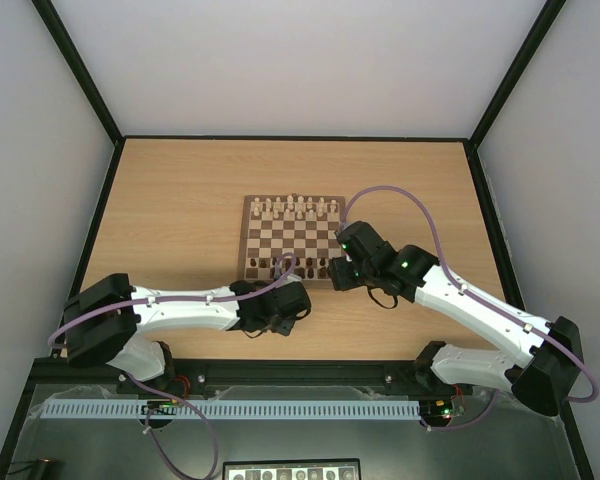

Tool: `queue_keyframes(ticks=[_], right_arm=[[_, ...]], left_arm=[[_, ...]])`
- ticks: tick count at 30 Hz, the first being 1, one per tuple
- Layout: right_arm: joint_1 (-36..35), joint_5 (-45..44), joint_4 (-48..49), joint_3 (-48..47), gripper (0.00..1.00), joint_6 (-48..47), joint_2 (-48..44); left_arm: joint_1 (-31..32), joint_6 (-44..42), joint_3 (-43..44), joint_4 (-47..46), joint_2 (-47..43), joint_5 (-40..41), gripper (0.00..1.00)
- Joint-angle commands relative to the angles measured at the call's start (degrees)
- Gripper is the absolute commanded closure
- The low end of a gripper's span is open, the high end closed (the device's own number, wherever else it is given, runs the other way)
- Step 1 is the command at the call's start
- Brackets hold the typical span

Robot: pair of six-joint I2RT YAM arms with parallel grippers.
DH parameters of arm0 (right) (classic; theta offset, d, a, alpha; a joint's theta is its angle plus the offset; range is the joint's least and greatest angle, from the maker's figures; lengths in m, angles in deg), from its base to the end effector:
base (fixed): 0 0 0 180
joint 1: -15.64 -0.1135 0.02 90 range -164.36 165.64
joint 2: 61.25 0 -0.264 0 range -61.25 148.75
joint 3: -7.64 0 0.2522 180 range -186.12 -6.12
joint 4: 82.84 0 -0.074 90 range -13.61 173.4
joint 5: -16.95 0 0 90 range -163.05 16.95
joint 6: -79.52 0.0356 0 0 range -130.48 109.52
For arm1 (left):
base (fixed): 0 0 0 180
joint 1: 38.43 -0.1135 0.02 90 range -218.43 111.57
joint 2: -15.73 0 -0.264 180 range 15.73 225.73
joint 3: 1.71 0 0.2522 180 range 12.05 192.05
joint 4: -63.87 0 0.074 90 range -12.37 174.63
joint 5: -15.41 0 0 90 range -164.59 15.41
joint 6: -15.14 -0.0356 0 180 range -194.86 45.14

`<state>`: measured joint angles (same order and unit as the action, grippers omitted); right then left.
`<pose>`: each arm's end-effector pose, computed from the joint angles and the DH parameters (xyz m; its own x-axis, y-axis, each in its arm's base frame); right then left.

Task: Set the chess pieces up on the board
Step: Pick up the chess piece at the center of the board.

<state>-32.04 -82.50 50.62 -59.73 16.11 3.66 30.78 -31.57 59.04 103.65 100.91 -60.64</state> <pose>0.1648 0.1723 0.2875 -0.7098 -0.1237 -0.6935 -0.3716 0.9021 0.2194 0.1055 -0.2537 0.1745 -0.8292 0.3093 -0.4655 0.4142 0.8993 -0.1403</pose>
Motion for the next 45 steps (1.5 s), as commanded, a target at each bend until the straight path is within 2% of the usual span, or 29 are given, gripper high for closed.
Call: queue_keyframes(ticks=[1, 11, 23, 27, 35, 41, 45], right_arm=[[0.2, 0.0, -2.2, 0.7, 0.41, 0.0, -0.7], [0.2, 0.1, -2.2, 0.8, 0.42, -0.1, -0.7], [0.2, 0.2, -2.1, 0.9, 0.42, -0.1, -1.0], [0.1, 0.3, -2.1, 0.9, 0.42, -0.2, -1.1], [0.1, 0.5, -2.0, 1.0, 0.42, -0.2, -1.2], [0.2, 0.4, -1.9, 1.0, 0.42, -0.2, -1.2], [0.2, 0.6, -1.8, 1.1, 0.42, -0.2, -1.3]], left_arm=[[0.3, 0.3, 0.1, 0.4, 0.0, 0.2, 0.77], [0.3, 1.0, -1.1, 1.0, -0.2, 1.5, 0.72], [-0.1, 1.2, -2.1, 1.1, -0.2, 2.0, 0.73], [0.0, 1.2, -2.1, 1.0, -0.2, 2.0, 0.78], [0.0, 1.2, -1.5, 1.3, -0.1, 1.7, 0.95], [-0.5, 1.1, 1.3, 5.8, -3.9, 3.7, 0.96], [-3.4, -0.2, 3.9, 10.9, -8.1, 5.5, 0.96]])
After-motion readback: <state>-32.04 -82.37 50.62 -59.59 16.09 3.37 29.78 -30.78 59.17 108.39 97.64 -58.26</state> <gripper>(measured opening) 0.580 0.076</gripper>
